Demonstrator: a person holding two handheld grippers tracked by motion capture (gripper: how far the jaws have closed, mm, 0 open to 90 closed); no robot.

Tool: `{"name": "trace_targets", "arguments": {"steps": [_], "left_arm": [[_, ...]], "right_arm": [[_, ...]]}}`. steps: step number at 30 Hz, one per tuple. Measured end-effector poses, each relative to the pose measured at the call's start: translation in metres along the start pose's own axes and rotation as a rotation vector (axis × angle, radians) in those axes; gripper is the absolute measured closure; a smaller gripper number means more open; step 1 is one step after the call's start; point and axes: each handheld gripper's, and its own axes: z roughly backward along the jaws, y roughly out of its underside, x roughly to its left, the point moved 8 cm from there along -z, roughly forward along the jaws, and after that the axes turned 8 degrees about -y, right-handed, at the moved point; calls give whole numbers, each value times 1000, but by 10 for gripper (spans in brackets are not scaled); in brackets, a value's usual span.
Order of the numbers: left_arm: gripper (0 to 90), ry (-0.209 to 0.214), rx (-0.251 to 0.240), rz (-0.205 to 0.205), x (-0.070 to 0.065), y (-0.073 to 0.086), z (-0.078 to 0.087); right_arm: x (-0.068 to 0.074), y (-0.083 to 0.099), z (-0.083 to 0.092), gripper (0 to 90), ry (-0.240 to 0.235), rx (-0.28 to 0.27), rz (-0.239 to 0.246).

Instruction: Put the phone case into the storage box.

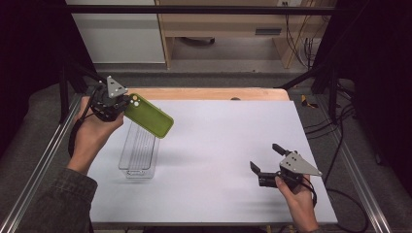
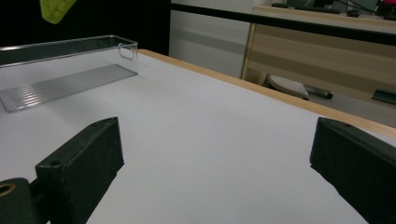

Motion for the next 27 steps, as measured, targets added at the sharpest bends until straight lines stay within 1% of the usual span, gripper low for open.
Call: {"name": "trace_targets", "arguments": {"steps": [4, 7, 9, 10, 13, 15, 18, 27], "left_arm": [[872, -3, -1, -11, 1, 0, -3], [872, -18, -4, -25, 3, 0, -3], [872, -20, -3, -17, 5, 0, -4], [872, -22, 2, -21, 6, 0, -4], [872, -23, -4, -16, 8, -1, -4], [872, -23, -13, -30, 10, -3, -2], [872, -39, -26, -48, 11, -3, -2], [872, -57, -40, -77, 15, -2, -1]], "right_arm": [[-1, -3, 5, 28, 2, -16, -1], [-2, -2, 6, 28, 4, -28, -3], [-2, -2, 8, 28, 5, -34, -3], [-2, -2, 9, 28, 6, -42, -4], [-2, -1, 12, 28, 10, -57, -11], [-3, 1, 13, 28, 12, -62, -18], [-3, 3, 15, 28, 13, -66, -22], [2, 10, 13, 28, 2, -72, -24]]}}
